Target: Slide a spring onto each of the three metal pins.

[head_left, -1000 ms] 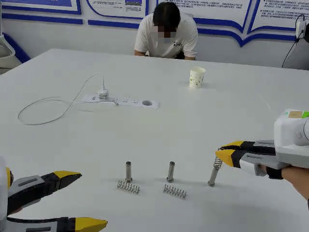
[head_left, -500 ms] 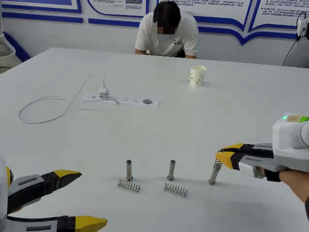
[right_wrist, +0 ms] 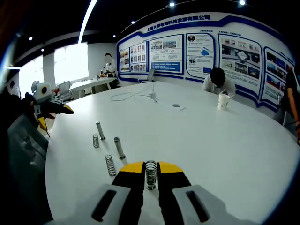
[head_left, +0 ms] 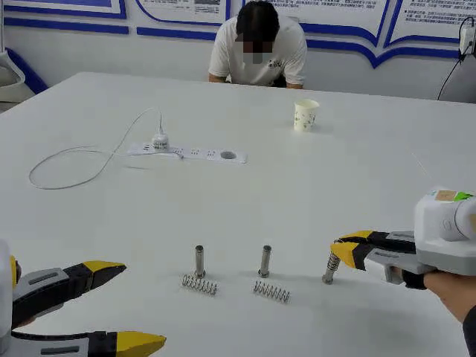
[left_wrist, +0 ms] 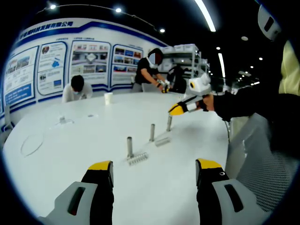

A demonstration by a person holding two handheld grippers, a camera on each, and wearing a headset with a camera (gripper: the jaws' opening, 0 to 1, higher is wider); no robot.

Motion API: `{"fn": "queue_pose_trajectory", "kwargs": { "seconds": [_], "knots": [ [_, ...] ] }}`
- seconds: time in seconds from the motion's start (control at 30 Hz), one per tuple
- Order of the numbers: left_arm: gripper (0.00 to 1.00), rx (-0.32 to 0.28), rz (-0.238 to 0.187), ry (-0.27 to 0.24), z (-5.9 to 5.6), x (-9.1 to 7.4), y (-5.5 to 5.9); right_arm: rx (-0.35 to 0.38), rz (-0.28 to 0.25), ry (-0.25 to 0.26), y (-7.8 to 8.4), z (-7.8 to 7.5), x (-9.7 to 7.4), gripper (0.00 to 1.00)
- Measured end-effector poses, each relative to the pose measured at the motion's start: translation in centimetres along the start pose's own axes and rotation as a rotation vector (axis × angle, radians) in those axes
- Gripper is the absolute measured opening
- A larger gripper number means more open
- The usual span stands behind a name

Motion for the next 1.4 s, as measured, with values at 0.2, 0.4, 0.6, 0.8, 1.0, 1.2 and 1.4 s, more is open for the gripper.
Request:
{"fn": "queue_pose_trajectory", "kwargs": {
  "seconds": [0.2, 0.4, 0.6, 0.8, 1.0, 1.2, 1.4],
  "knots": [
    [0.73, 0.000, 0.002, 0.000, 0.0, 0.0, 0.0, 0.004, 0.009, 0.001, 0.5, 0.1, 0.3, 0.12],
    [0.73, -0.001, 0.002, -0.001, 0.1, 0.1, 0.1, 0.004, 0.024, -0.003, 1.1, 0.1, 0.6, 0.12],
    [0.73, -0.002, 0.001, -0.003, 0.1, 0.0, 0.0, -0.004, 0.040, -0.007, 1.5, 0.2, 0.8, 0.12],
    [0.73, -0.002, 0.000, -0.004, 0.1, 0.0, 0.0, -0.010, 0.057, -0.011, 1.8, 0.3, 1.0, 0.12],
    [0.73, -0.002, 0.001, -0.002, 0.0, 0.0, 0.1, -0.008, 0.058, -0.010, 1.8, 0.3, 1.0, 0.12],
    [0.73, -0.002, 0.001, -0.001, 0.0, 0.0, 0.0, -0.009, 0.068, -0.012, 2.0, 0.4, 1.0, 0.14],
    [0.73, -0.001, -0.001, 0.000, 0.1, 0.0, 0.0, -0.007, 0.074, -0.011, 2.1, 0.4, 0.9, 0.16]
  ]
}}
Point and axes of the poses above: the centre of the closed fingertips' face, and the gripper's own axes: x roughly forward along the fingers, z roughly to its left, y roughly out of its underside, the point moved 5 cm from there along -x, roughly backward along the fingers, and after that the axes turned 9 degrees about -x, right-handed, at the moved point
